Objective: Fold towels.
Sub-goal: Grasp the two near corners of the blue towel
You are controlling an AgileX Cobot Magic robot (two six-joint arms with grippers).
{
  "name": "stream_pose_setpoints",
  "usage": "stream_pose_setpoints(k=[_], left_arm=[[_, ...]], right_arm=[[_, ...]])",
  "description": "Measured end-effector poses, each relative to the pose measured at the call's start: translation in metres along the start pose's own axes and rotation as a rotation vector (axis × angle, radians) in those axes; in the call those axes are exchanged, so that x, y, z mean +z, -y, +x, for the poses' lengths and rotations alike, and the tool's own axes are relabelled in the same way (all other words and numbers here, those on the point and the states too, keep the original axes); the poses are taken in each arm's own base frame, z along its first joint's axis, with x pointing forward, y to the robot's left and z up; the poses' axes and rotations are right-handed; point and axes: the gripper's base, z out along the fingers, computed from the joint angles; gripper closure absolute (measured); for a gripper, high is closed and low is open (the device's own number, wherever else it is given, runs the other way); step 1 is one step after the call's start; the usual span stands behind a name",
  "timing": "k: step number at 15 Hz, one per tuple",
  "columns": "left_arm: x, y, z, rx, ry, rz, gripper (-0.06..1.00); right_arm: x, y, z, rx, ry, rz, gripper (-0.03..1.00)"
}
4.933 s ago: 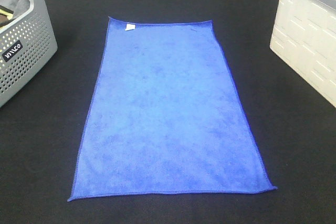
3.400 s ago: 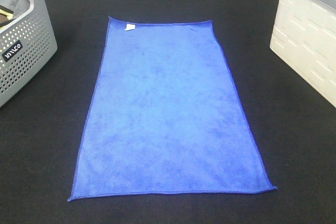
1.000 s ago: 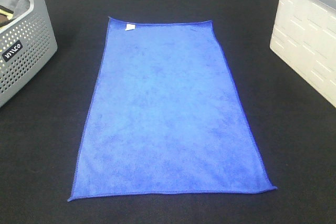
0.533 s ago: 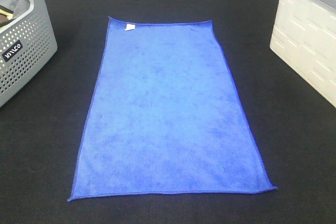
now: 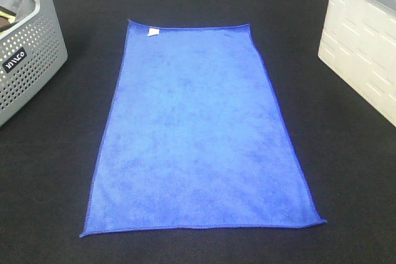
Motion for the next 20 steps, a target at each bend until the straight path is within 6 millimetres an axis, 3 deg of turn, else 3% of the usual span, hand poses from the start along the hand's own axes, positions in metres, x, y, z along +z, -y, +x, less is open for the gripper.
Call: stream_pose_setpoints(k=[3, 4, 8, 11, 14, 17, 18, 19, 20], left_arm=[[0.035, 0.007, -0.021, -0.172, -0.013, 0.089, 0.15], [0.048, 0.009, -0.024, -0.229, -0.063, 0.113, 0.15], [0.113, 0.015, -0.019, -0.358, -0.376, 0.166, 0.15], [0.162, 0.016, -0.003, -0.372, -0.571, 0.204, 0.15], [0.211, 0.019, 0.028, -0.431, -0.761, 0.277, 0.15], [0.240, 0.020, 0.053, -0.472, -0.842, 0.324, 0.15], [0.240, 0.020, 0.053, -0.472, -0.842, 0.324, 0.15], [0.255, 0.018, 0.071, -0.499, -0.899, 0.326, 0.15], [0.255, 0.018, 0.071, -0.499, -0.899, 0.326, 0.15]], right_arm=[[0.033, 0.003, -0.018, 0.066, -0.112, -0.007, 0.14], [0.054, 0.004, -0.023, 0.122, -0.209, -0.025, 0.14], [0.110, 0.007, -0.027, 0.242, -0.436, -0.065, 0.14], [0.146, 0.010, -0.032, 0.223, -0.571, -0.089, 0.14], [0.187, 0.018, -0.030, 0.235, -0.686, -0.076, 0.14], [0.217, 0.025, -0.015, 0.269, -0.756, -0.056, 0.14], [0.217, 0.025, -0.015, 0.269, -0.756, -0.056, 0.14], [0.232, 0.025, -0.005, 0.288, -0.799, -0.095, 0.15], [0.232, 0.025, -0.005, 0.288, -0.799, -0.095, 0.15]])
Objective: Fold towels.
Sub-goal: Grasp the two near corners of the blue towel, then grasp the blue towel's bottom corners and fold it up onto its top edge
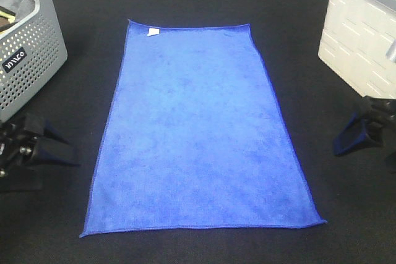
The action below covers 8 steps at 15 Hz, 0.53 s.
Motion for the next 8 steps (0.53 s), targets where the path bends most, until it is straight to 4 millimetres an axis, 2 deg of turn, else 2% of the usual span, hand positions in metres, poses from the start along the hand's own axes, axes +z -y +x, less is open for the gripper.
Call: stream_pose_setpoints(k=[2, 5, 8], left_arm=[[0.020, -0.015, 0.001, -0.049, -0.048, -0.015, 0.15], [0.039, -0.028, 0.002, -0.092, -0.083, -0.025, 0.15], [0.061, -0.021, 0.006, -0.060, -0.134, -0.029, 0.18]], right_arm=[[0.022, 0.002, -0.004, 0.016, -0.043, -0.061, 0.17], [0.044, 0.006, -0.008, 0.006, -0.067, -0.107, 0.19], [0.065, 0.013, -0.008, 0.008, -0.117, -0.115, 0.21]])
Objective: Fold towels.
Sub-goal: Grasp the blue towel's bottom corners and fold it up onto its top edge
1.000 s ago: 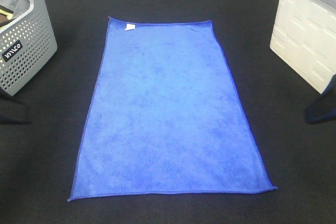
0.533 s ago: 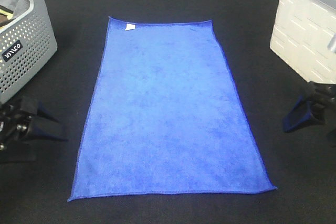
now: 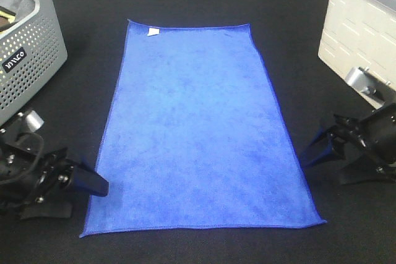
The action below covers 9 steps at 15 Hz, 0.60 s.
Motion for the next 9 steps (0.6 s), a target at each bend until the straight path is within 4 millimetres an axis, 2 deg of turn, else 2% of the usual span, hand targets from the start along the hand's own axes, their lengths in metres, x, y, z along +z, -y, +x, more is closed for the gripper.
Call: stream_pose_setpoints(k=[2, 4, 6, 9], left_arm=[[0.006, 0.006, -0.002, 0.011, 0.012, -0.014, 0.18], [0.013, 0.013, -0.006, 0.032, 0.011, -0.013, 0.19], [0.026, 0.025, -0.013, 0.060, -0.005, 0.004, 0.19], [0.033, 0.029, -0.017, 0.052, -0.016, 0.014, 0.25]], right_arm=[[0.012, 0.004, 0.002, 0.005, -0.048, 0.005, 0.21], [0.030, -0.003, 0.008, -0.027, -0.105, 0.017, 0.21], [0.041, -0.009, 0.006, 0.000, -0.098, 0.019, 0.27], [0.046, -0.008, 0.004, 0.036, -0.100, 0.006, 0.32]])
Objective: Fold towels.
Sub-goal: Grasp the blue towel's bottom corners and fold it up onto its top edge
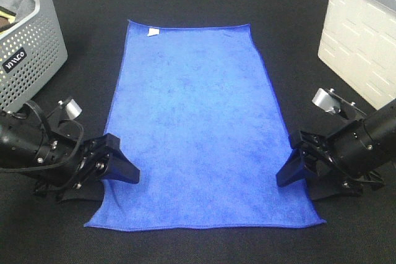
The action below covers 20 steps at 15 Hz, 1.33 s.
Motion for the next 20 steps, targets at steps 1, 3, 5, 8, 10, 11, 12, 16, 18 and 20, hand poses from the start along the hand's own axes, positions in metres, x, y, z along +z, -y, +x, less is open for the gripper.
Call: stream_pose_setpoints(k=[1, 3, 5, 8, 10, 11, 12, 16, 18, 20], left_arm=[[0.001, 0.000, -0.001, -0.009, -0.002, -0.001, 0.31], [0.004, -0.004, -0.001, -0.028, 0.002, -0.028, 0.53], [0.006, -0.007, 0.000, -0.028, -0.004, -0.042, 0.74], [0.006, -0.009, 0.001, 0.005, -0.017, -0.062, 0.94], [0.006, -0.009, 0.005, 0.008, -0.065, -0.060, 0.94], [0.004, -0.008, 0.006, 0.008, -0.077, -0.069, 0.94], [0.001, -0.008, 0.007, 0.021, -0.090, -0.084, 0.94], [-0.019, 0.002, 0.008, 0.073, -0.083, -0.120, 0.94], [-0.029, 0.005, 0.015, 0.091, -0.125, -0.143, 0.94], [-0.038, 0.004, 0.029, 0.085, -0.157, -0.152, 0.94]], right_arm=[[0.002, -0.001, -0.002, 0.017, -0.009, -0.017, 0.34], [0.009, -0.001, -0.006, 0.041, -0.034, -0.045, 0.43], [0.011, 0.001, -0.006, 0.026, -0.032, -0.033, 0.60], [0.014, 0.004, -0.007, 0.023, -0.027, -0.012, 0.97], [0.013, 0.004, -0.007, 0.022, -0.024, -0.013, 0.97], [0.011, 0.003, -0.006, 0.019, -0.019, -0.013, 0.97], [0.008, 0.001, -0.006, 0.006, -0.009, -0.009, 0.97], [-0.012, -0.010, -0.003, -0.016, 0.004, -0.028, 0.97], [-0.020, -0.012, 0.010, -0.022, -0.012, -0.027, 0.97], [-0.024, -0.011, 0.026, -0.011, -0.027, -0.028, 0.97]])
